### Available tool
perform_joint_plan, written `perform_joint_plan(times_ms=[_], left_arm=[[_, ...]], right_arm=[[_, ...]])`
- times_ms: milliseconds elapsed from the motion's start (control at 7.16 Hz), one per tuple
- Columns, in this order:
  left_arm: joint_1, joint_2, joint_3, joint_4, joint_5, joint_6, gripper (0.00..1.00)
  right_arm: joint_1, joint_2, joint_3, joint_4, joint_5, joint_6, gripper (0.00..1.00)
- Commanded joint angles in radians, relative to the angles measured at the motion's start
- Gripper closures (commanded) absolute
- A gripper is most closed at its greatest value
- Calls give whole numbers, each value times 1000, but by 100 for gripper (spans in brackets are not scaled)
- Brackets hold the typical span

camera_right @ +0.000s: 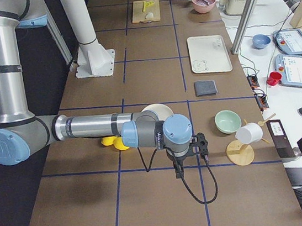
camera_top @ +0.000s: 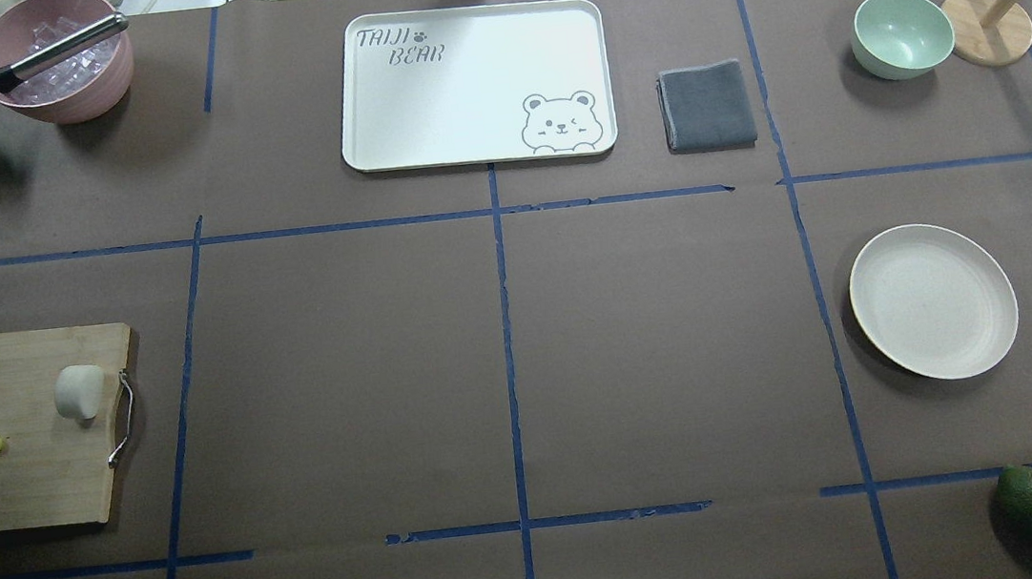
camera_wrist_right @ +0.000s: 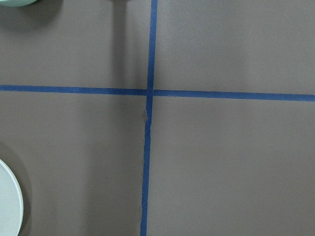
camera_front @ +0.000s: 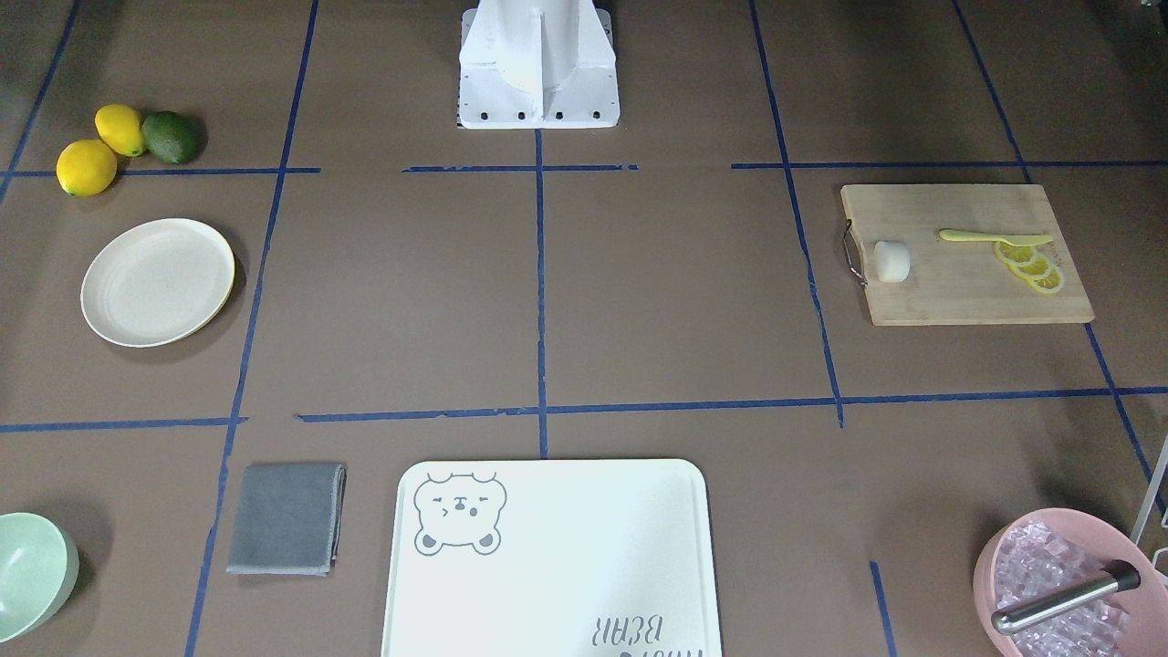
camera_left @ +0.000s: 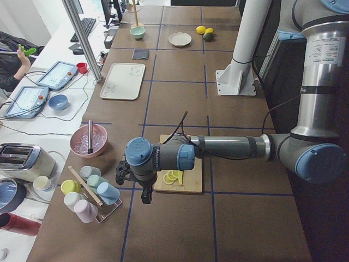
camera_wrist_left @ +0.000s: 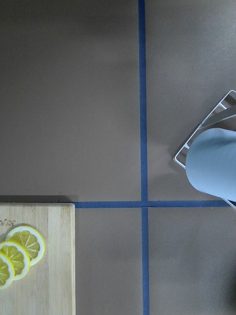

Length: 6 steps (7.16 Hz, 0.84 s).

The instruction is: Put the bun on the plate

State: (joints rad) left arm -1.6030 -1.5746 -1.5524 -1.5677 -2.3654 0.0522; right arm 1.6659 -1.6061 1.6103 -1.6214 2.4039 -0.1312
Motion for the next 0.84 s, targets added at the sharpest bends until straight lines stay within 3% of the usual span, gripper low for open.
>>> perform_joint_plan(times_ms=[0, 419, 699], left_arm=[[0, -2, 0, 0, 0, -2, 0], [0, -4, 0, 0, 0, 0, 0], [0, 1, -8, 0, -2, -2, 0]], right_arm=[[0, 2, 0, 0, -5, -1, 0], [-3, 5, 3, 0, -3, 18, 0], [-81, -3, 110, 2, -2, 210, 0]])
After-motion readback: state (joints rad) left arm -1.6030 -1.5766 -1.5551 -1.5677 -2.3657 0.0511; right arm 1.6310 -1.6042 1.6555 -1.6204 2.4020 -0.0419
